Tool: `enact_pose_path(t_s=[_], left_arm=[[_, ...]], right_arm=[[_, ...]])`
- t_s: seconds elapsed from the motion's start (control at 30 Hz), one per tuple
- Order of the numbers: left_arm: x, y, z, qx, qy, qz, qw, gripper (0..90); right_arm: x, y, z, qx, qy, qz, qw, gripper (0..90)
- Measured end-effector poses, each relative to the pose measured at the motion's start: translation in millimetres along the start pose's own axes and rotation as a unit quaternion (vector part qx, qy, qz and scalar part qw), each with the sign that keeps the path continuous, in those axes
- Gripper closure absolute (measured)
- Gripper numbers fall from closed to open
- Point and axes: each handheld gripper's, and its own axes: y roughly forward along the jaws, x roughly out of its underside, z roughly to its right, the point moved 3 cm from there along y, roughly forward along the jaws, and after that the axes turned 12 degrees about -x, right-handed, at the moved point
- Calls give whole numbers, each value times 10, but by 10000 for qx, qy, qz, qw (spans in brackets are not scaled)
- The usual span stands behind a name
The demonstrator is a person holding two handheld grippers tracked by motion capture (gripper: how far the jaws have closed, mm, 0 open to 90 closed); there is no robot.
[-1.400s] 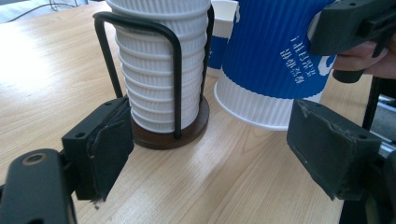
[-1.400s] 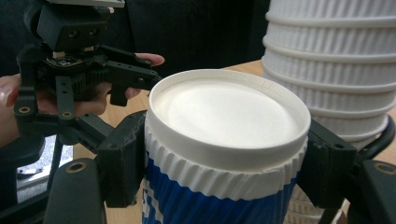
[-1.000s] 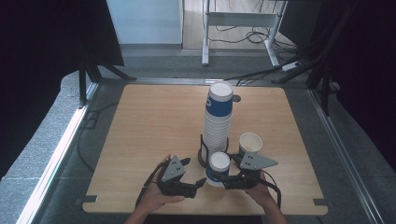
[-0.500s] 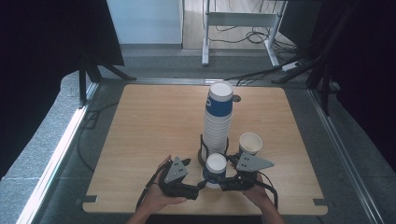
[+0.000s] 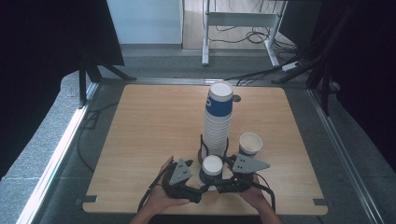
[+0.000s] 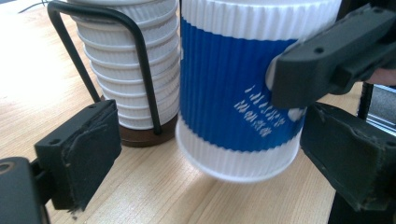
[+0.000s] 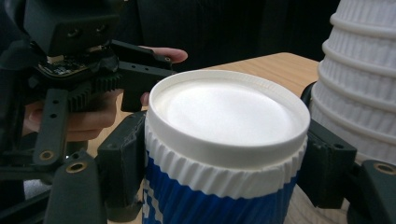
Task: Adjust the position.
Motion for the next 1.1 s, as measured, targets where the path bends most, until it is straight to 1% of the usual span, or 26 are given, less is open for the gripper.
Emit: enact_pose_path(t_s=[0.27,0.53,0.73,0.9,1.1], left_arm=[[9,27,40,10,54,-7,10000,62],[25,58,83,4,104,-41,9999,75],[26,71,102,-13,124,-33,9999,88],[35,89,131,-10,141,-39,9999,98],[39,96,140,13,123,-15,9999,141]], right_arm=[[23,71,-33,-50,32,-40,10000,274],[38,106,-47,-90,101,13,9999,274],[40,124,-62,-115,109,25,9999,274],[19,103,-57,-136,173,153,9996,274],[16,96,-54,-176,235,222,9993,274]])
